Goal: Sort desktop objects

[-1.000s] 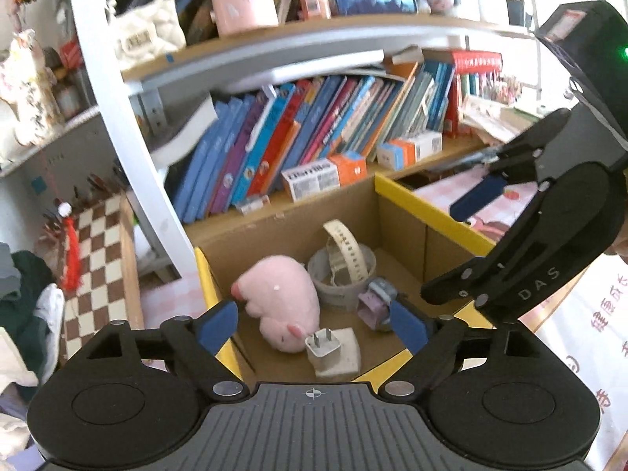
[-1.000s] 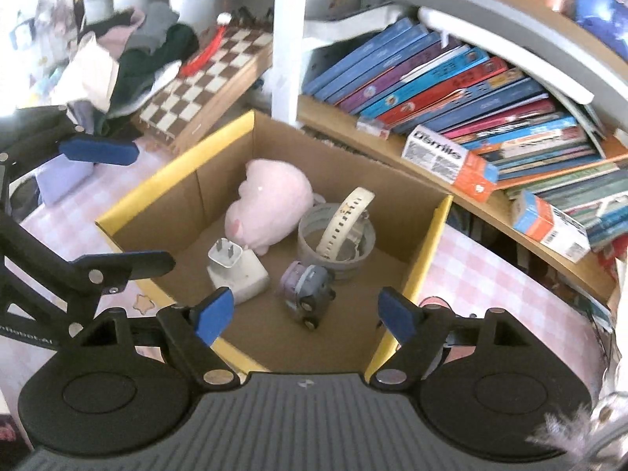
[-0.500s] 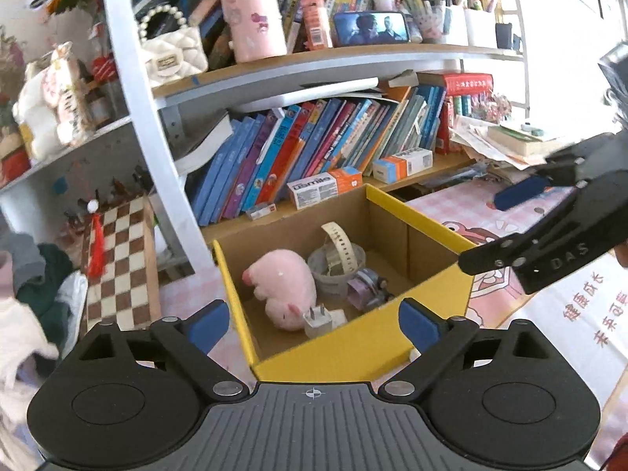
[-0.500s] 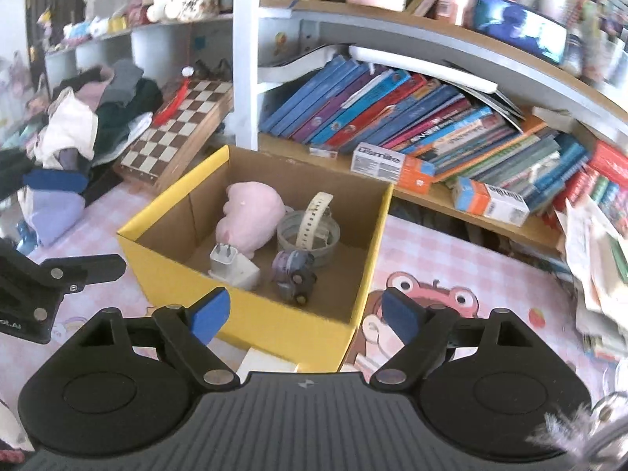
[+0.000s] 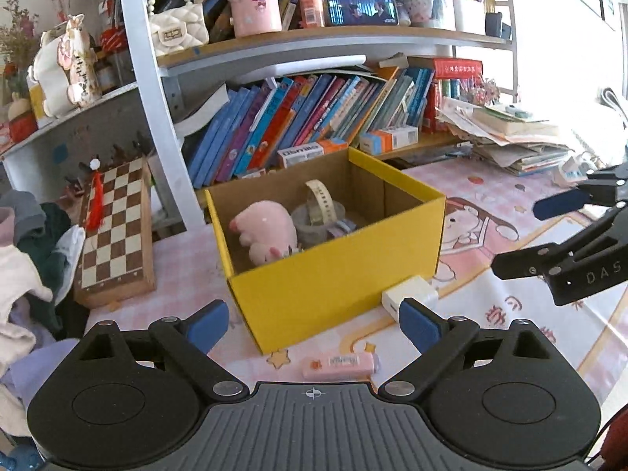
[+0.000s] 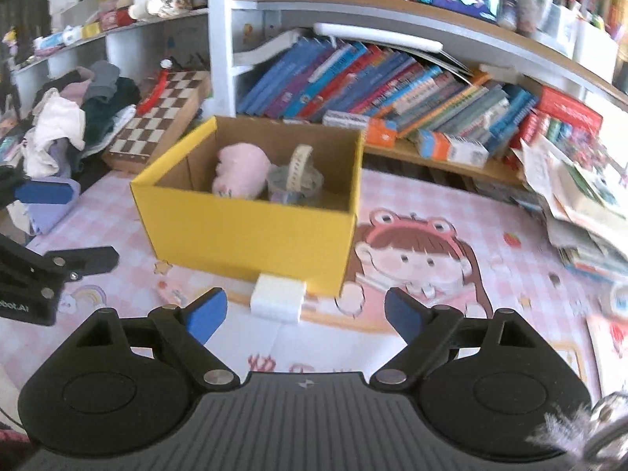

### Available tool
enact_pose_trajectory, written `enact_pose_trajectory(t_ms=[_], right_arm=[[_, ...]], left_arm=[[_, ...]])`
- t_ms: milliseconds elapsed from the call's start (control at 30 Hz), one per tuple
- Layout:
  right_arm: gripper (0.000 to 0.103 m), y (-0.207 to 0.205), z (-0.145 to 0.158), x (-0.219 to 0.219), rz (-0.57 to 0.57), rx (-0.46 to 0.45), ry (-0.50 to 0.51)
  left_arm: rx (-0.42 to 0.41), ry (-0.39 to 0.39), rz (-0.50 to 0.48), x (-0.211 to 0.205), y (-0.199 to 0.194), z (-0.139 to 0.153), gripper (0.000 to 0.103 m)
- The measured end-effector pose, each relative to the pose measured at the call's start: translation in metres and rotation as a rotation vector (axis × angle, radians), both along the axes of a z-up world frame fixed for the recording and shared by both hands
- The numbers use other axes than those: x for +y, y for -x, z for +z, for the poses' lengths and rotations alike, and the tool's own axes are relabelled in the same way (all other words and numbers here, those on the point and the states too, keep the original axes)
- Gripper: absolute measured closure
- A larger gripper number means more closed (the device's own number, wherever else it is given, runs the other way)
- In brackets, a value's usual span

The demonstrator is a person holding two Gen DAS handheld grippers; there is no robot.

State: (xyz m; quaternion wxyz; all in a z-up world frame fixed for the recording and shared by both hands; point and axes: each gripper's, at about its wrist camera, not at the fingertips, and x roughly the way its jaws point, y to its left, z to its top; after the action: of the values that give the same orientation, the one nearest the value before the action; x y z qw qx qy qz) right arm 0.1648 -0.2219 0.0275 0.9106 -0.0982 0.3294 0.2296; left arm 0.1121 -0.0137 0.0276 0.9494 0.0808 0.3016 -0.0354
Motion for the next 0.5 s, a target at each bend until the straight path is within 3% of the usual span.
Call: enact_pose_trajectory(t_ms=[500], right_arm=[[0.015,0.046,-0.033,0.012,-0.070,0.075,0.007]], left_arm=[[0.045,-0.023,-0.048,-0.002,0.032,-0.021,0.007]])
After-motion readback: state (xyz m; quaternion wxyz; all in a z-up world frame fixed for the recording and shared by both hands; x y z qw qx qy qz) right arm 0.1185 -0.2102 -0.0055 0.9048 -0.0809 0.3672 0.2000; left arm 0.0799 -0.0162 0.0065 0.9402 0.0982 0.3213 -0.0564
